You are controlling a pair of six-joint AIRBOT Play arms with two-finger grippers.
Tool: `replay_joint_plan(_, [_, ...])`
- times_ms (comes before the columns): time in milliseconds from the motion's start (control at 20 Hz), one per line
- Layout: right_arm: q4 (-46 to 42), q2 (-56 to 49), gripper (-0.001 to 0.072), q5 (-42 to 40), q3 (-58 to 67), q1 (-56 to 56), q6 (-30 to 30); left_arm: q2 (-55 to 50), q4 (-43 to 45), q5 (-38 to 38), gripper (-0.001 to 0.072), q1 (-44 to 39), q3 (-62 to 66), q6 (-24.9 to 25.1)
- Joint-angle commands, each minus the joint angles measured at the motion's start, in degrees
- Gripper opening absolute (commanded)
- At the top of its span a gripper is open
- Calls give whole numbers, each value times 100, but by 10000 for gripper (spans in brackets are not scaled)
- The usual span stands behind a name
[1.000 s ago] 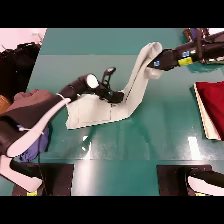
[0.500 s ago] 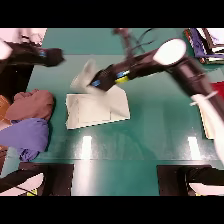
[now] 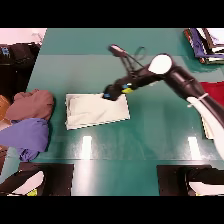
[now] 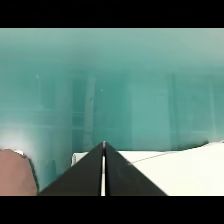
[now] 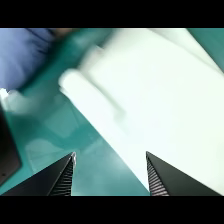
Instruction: Fold the shirts.
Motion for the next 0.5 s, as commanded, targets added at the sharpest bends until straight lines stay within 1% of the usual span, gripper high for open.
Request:
replay_joint_plan(0, [-118,577,614,-328,-1598,-1198,273,26,-9,-90,23,42,0,0])
replay_joint_plan(50, [68,584,689,-439,-1947,-1517,275,13,-57,-87,23,42,-2,0])
replay_joint_plan(200, [852,144,696,-424,-2441,-2087,238,9,-214,-63,23,42,-37,2])
replay_joint_plan(250, [1086,-59,696,-400,-2448,-2092,94,11,-251,-52,23,42,-57,2])
replay_joint_plan(300, [1368,-280,696,-382,-2398,-2011,-125,9,-251,-55,23,42,-59,2])
replay_joint_plan(450, [1729,-981,695,-365,-1858,-1508,-205,9,-267,-55,23,42,-59,2])
